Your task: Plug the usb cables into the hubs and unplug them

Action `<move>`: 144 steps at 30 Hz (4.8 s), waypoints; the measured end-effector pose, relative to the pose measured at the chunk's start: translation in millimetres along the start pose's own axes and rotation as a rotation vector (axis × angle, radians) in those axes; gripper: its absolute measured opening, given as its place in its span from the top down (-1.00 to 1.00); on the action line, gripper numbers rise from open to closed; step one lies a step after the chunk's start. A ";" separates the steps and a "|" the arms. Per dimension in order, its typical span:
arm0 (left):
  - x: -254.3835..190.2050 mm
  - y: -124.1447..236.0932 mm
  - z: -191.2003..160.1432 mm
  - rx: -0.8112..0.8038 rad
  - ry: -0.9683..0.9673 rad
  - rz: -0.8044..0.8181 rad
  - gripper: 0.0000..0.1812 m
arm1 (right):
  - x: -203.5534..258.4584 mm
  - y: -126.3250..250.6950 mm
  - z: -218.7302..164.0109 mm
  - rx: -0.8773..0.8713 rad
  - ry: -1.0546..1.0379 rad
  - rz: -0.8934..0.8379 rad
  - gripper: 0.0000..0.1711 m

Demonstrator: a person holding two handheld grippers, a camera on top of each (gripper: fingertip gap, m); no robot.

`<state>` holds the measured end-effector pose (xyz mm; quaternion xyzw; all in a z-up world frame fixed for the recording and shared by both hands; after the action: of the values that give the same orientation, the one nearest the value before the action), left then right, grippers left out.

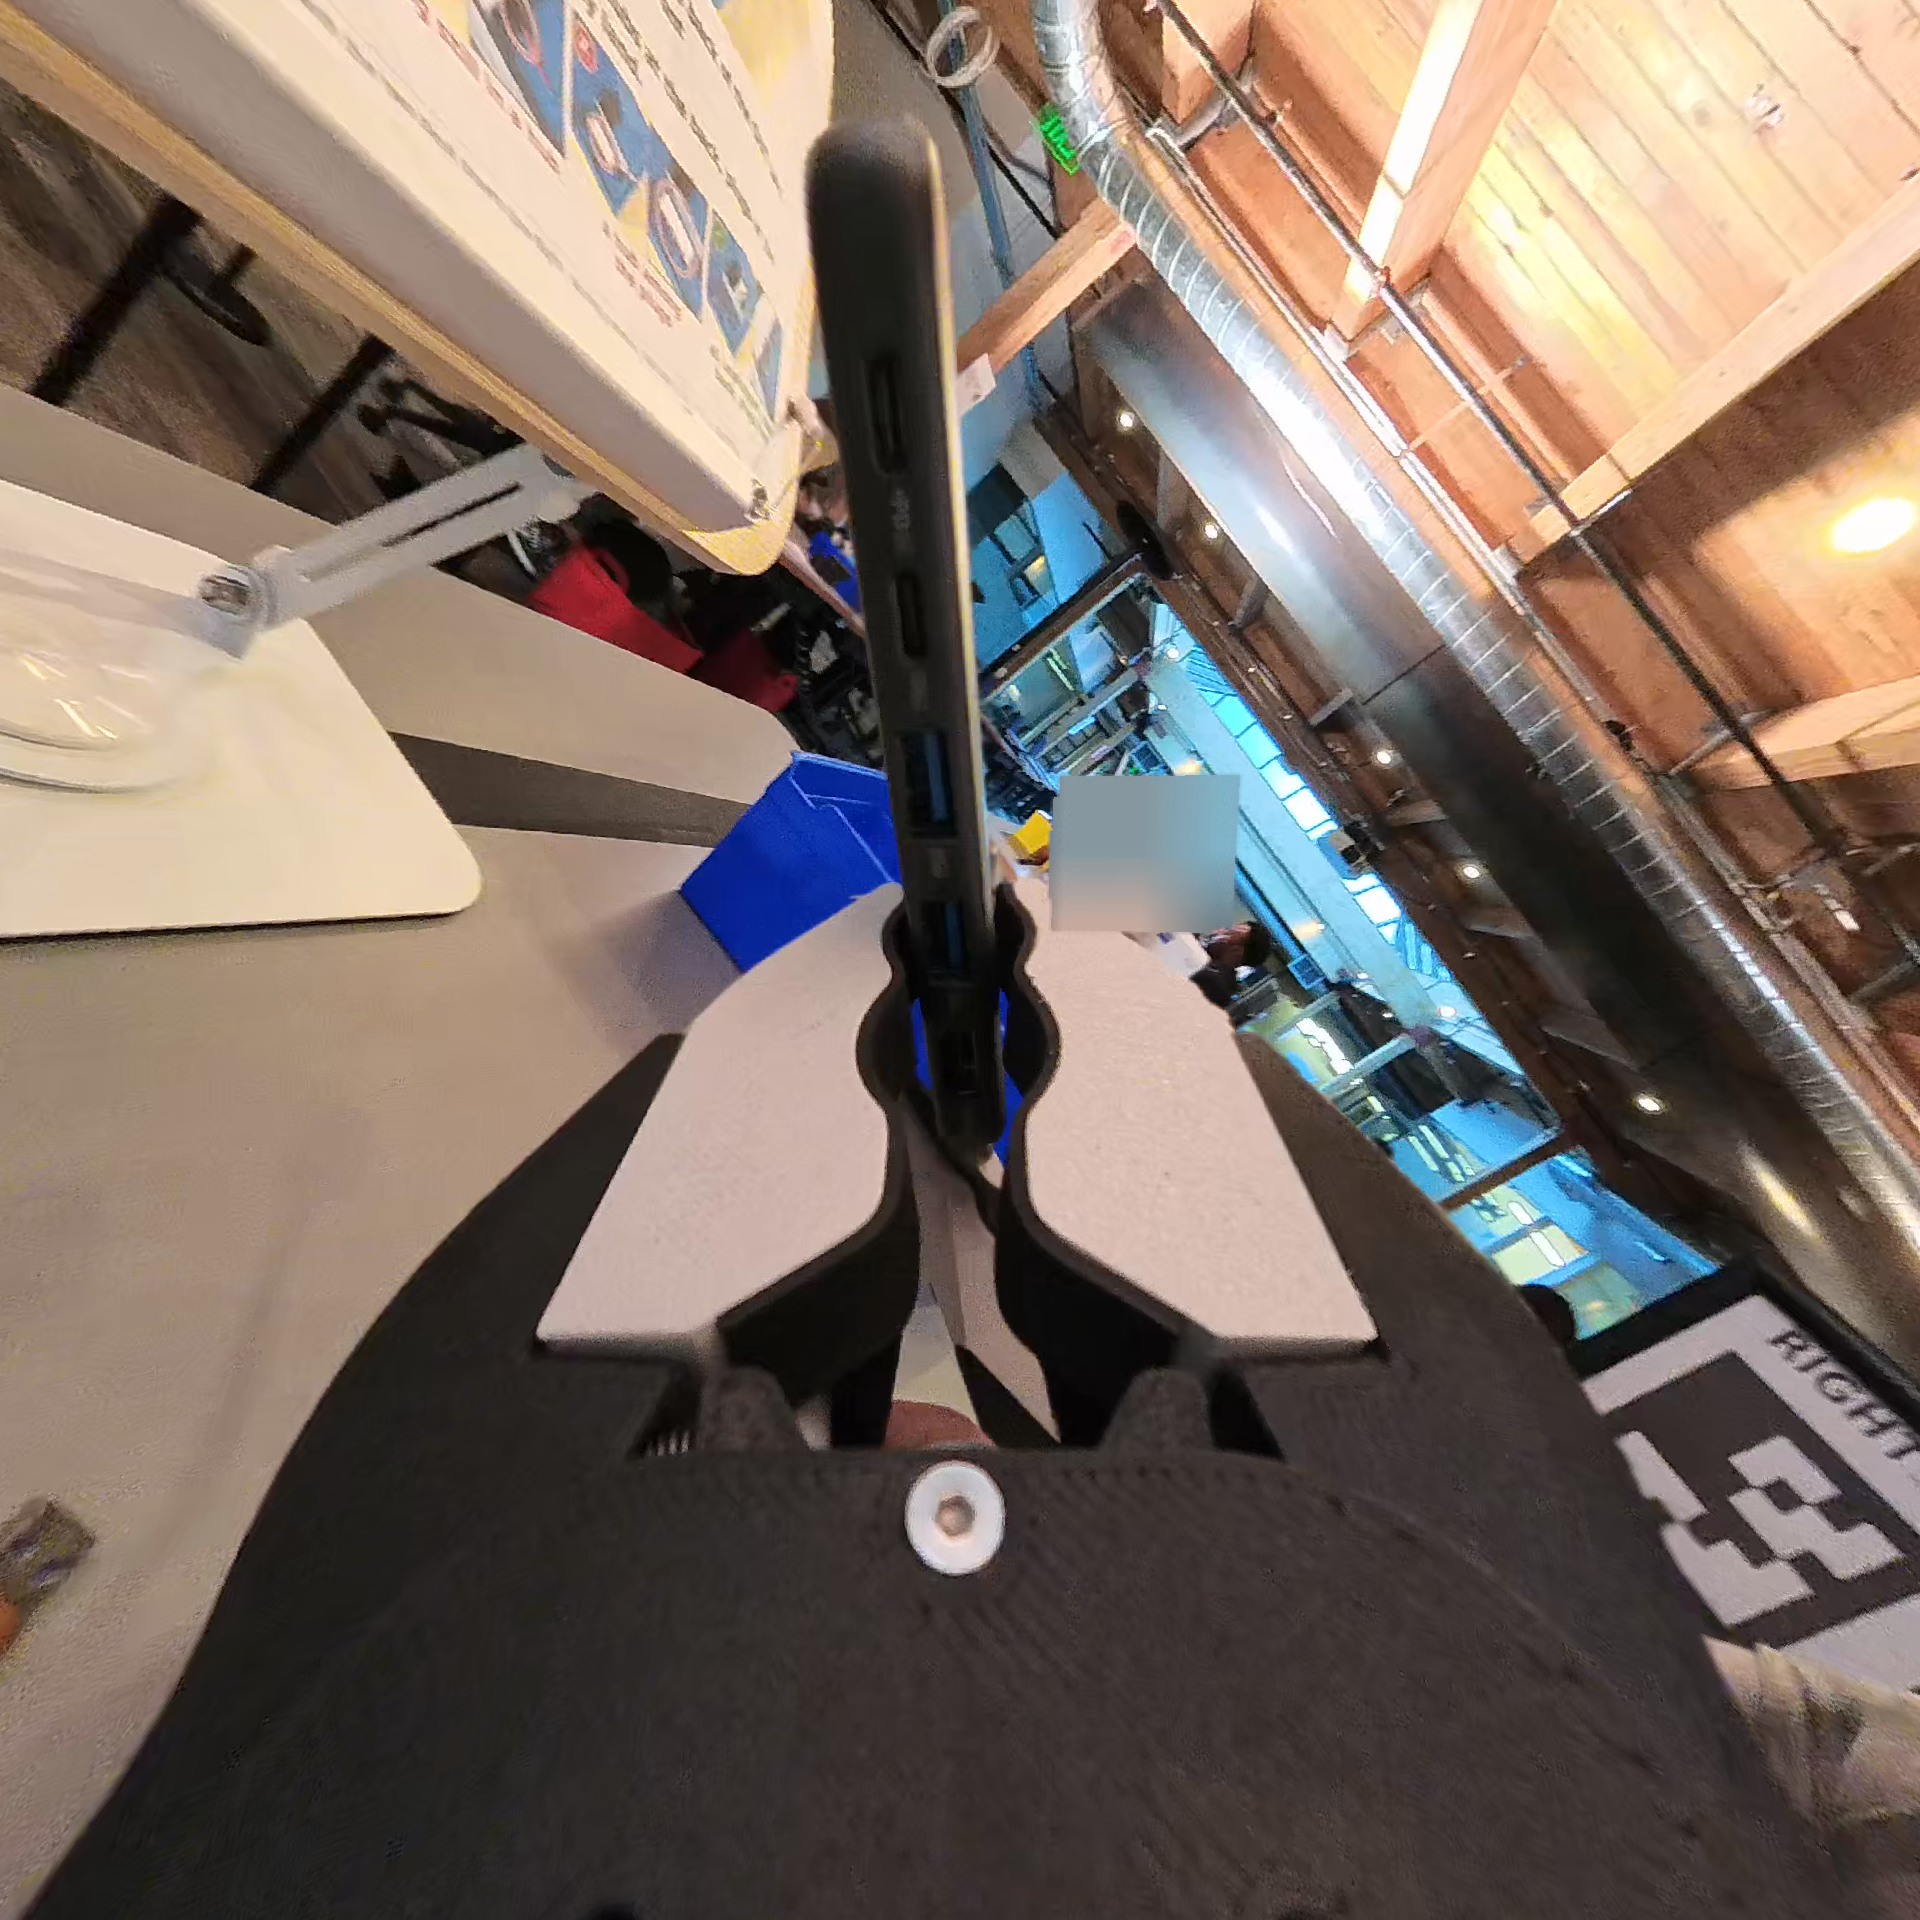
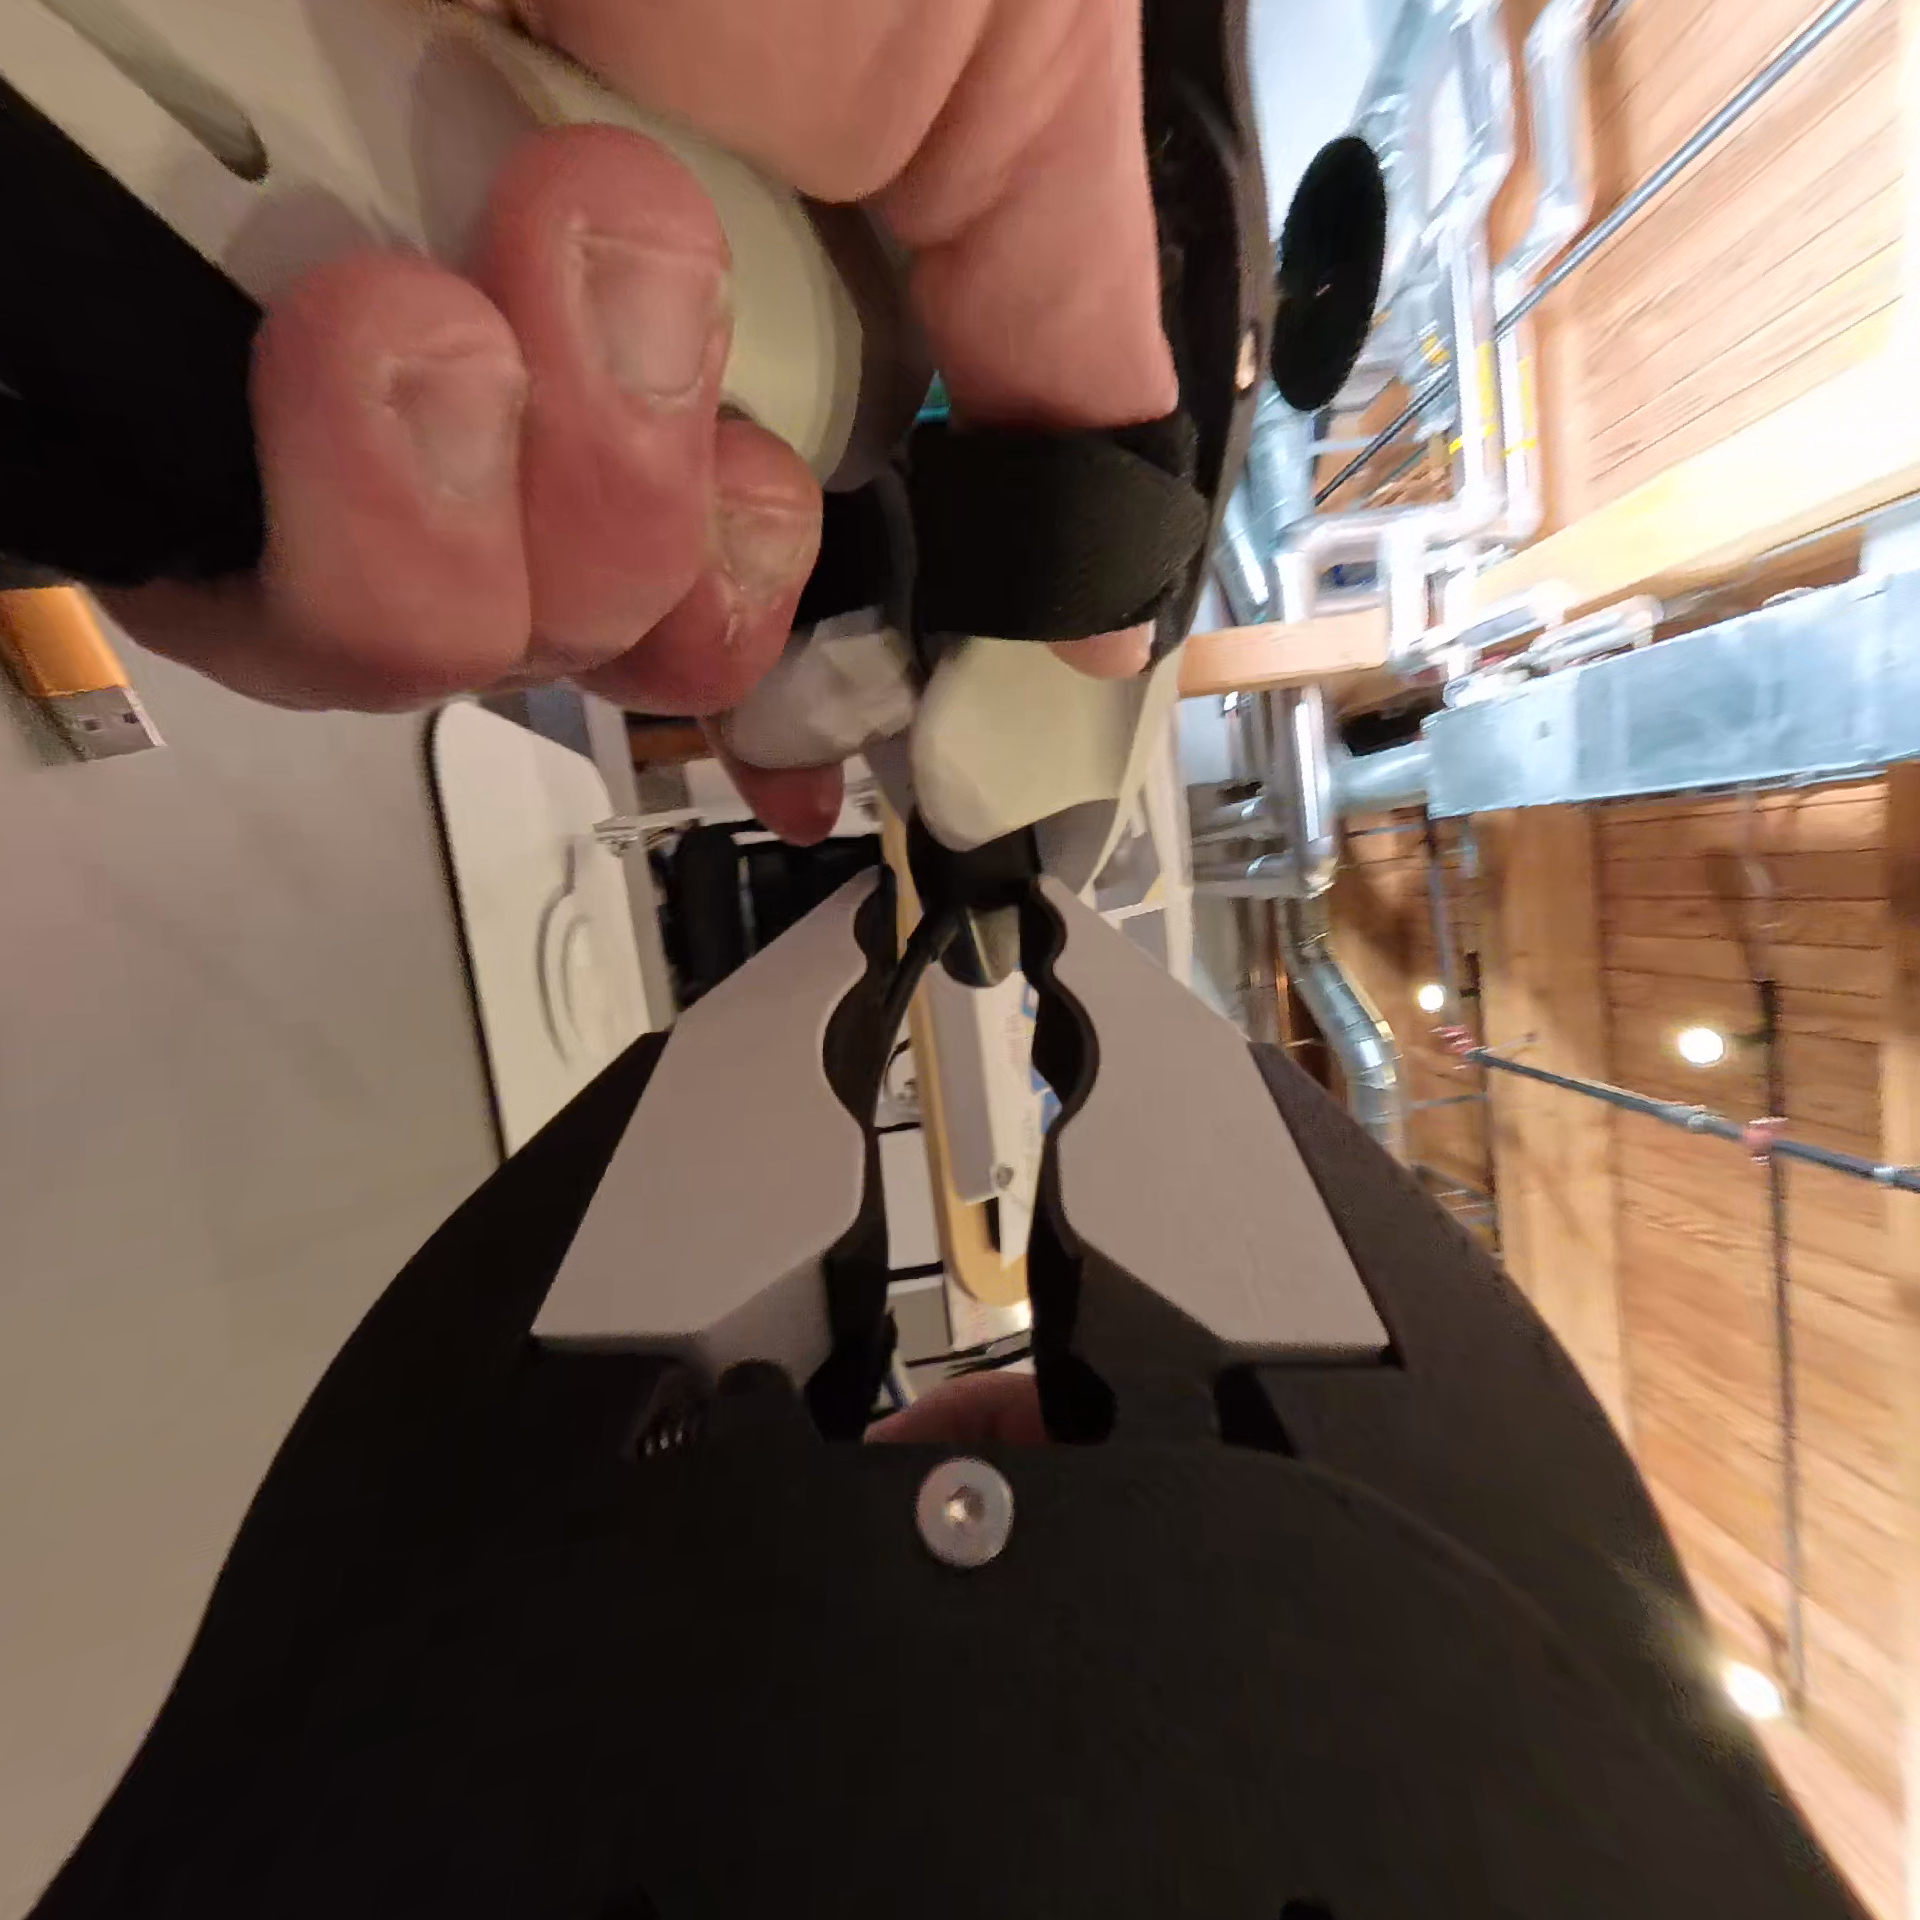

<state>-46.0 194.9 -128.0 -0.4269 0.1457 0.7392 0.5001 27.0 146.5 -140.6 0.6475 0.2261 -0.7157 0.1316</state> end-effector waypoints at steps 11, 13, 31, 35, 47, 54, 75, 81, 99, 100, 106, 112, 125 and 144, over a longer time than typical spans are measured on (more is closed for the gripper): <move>-0.3 3.5 12.2 -0.013 -0.205 0.014 0.58 | -18.5 6.0 -10.8 -0.039 -0.163 0.085 0.89; -0.6 8.1 21.4 -0.026 -0.357 0.056 0.51 | -22.2 6.3 -14.8 -0.030 -0.204 0.119 0.89; -16.4 10.6 -15.2 0.344 -1.896 0.190 0.58 | -44.6 27.3 -12.4 -0.072 -0.339 0.527 0.90; -14.7 10.9 -20.4 0.373 -1.958 0.183 0.80 | -47.6 30.8 -8.7 -0.074 -0.280 0.520 0.90; -18.3 18.7 -18.9 0.400 -1.897 0.063 0.86 | -52.5 40.4 -7.9 -0.204 -0.231 0.497 0.55; -10.2 16.5 -42.8 0.511 -1.944 -0.027 0.86 | -37.2 45.9 -9.2 -0.161 -0.206 0.655 0.62; 54.5 40.4 -22.1 0.900 -1.631 0.202 0.63 | 55.5 20.7 -31.1 0.101 -0.004 0.763 0.89; 69.6 47.9 -30.8 1.054 -1.532 0.228 0.60 | 66.7 17.0 -30.5 0.127 0.004 0.736 0.89; 82.5 44.7 -42.3 1.072 -1.487 0.208 0.60 | 88.9 14.0 -31.4 0.112 -0.027 0.696 0.82; 82.4 44.7 -42.3 1.071 -1.485 0.207 0.60 | 90.0 14.0 -31.7 0.112 -0.034 0.698 0.81; 86.0 46.1 -41.8 1.092 -1.469 0.227 0.60 | 95.7 14.1 -35.1 0.117 -0.073 0.721 0.72; 90.5 51.2 -37.9 1.145 -1.406 0.284 0.57 | 97.1 14.9 -34.3 0.113 -0.132 0.749 0.67; 96.9 56.2 -34.6 1.136 -1.077 0.327 0.71 | 98.3 14.3 -34.7 0.138 -0.053 0.731 0.67; 94.7 45.2 -38.8 1.113 -1.185 0.366 0.84 | 79.4 23.4 -24.8 0.211 -0.063 0.819 0.22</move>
<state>-79.0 207.5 -234.2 0.3729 0.2695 0.7311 0.5039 49.7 146.8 -224.0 0.6715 -0.1283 -0.6431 0.3450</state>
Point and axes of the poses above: each gripper's, where its closed fingertips meet, y back along the fingers, z out of its top, x = y × z across the jaws, the point moved 7 cm from there along y, back along the fingers, and after that the axes turned 8 degrees about -x, right-handed, at the moved point
